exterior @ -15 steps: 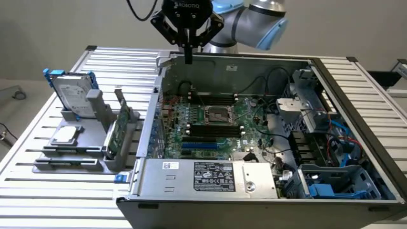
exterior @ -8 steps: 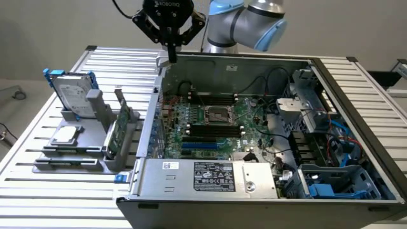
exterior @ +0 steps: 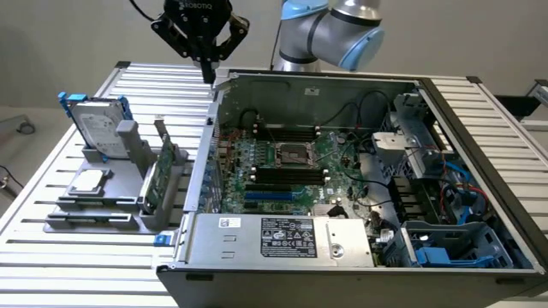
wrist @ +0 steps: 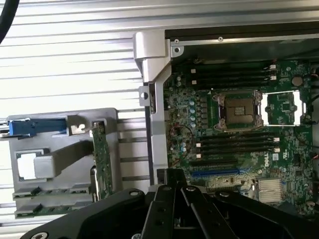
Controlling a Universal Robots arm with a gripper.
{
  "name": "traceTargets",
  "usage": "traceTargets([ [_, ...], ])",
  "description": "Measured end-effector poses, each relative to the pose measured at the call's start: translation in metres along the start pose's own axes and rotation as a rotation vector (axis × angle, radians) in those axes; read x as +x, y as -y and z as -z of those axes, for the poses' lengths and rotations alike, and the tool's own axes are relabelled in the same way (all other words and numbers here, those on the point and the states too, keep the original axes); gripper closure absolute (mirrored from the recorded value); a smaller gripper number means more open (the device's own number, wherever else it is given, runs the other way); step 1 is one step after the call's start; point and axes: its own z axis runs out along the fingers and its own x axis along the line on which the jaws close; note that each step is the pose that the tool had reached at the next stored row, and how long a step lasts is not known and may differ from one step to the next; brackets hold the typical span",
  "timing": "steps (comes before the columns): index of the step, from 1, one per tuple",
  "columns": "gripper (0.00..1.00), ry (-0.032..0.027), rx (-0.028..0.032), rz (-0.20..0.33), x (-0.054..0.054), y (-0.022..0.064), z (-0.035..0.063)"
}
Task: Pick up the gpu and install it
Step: 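Reach for the gpu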
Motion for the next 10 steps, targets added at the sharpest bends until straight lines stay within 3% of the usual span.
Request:
traceTargets([
  [10, 0.89, -0.0005, 0.0023, 0.0, 0.046, 0.0009, -0.0097],
])
